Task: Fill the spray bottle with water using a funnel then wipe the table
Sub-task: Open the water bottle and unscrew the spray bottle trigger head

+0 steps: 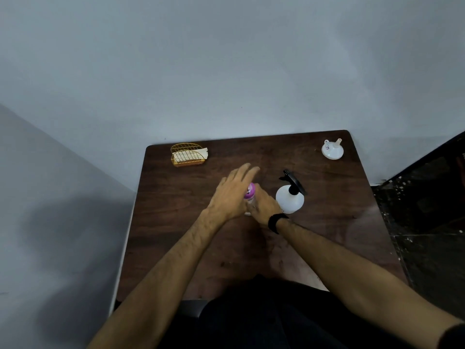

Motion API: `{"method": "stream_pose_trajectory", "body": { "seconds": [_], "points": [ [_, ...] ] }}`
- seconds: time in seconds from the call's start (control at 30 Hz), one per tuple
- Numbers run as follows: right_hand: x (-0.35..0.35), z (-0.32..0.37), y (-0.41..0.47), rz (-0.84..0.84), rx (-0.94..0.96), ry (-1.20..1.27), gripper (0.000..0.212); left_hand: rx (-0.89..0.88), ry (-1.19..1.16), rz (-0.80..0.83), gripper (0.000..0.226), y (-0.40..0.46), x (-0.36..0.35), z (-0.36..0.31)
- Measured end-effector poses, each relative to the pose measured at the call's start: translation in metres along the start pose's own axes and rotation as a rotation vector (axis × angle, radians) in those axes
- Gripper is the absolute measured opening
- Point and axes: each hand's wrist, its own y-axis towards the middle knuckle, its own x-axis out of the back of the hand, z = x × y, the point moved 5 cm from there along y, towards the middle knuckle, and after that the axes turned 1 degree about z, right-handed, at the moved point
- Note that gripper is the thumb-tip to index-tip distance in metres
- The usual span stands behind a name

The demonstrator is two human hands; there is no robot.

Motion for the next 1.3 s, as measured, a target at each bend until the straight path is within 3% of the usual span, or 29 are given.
{"method": "stream_pose_trajectory", "body": {
  "seconds": [0.1,0.2,0.27,0.33,0.43,0.5,0.57,0.63,0.8,0.97,1.07,1.17,1.3],
  "points": [
    [-0.003,-0.002,0.002,0.003,0.013,-0.016,0.056,-0.075,0.090,0.140,0.088,0.005,-0.009,-0.006],
    [0.001,-0.005,0.000,-0.004,-0.027,-0.008,0.047,0.173,0.026,0.058,0.075,0.005,-0.005,0.001],
    [0.000,-0.008,0.000,-0.019,-0.040,-0.010,0.045,0.283,0.035,0.001,0.091,0.004,-0.002,0.003],
    [0.000,-0.005,0.001,-0.022,-0.012,-0.006,0.044,0.182,0.057,-0.021,0.093,0.006,-0.002,-0.001],
    [-0.004,-0.005,0.005,-0.003,0.018,0.013,0.050,-0.013,0.069,0.106,0.100,0.009,-0.002,-0.009],
    [-0.004,-0.007,0.006,0.008,0.013,0.006,0.053,0.027,0.084,0.141,0.095,0.012,-0.004,-0.009],
    [-0.002,-0.008,0.003,0.008,-0.001,0.004,0.055,0.195,0.056,0.083,0.088,0.013,0.001,0.000],
    [0.000,-0.010,0.002,-0.009,-0.021,-0.002,0.048,0.290,0.027,0.053,0.098,0.012,0.005,0.007],
    [-0.001,-0.006,0.004,-0.024,0.015,0.020,0.055,-0.026,0.076,0.204,0.103,0.013,0.000,-0.012],
    [0.002,-0.005,0.004,-0.013,0.041,0.010,0.036,0.207,0.072,0.150,0.093,0.014,0.001,0.003],
    [0.004,-0.001,0.003,-0.011,0.079,0.001,0.037,0.116,0.113,0.165,0.101,0.012,-0.002,0.000],
    [0.002,-0.005,0.002,-0.017,0.063,-0.003,0.052,-0.046,0.202,0.196,0.085,0.012,-0.006,-0.006],
    [0.005,-0.003,0.001,-0.015,0.074,-0.016,0.035,0.032,0.119,0.073,0.053,0.010,-0.003,-0.008]
  ]
}}
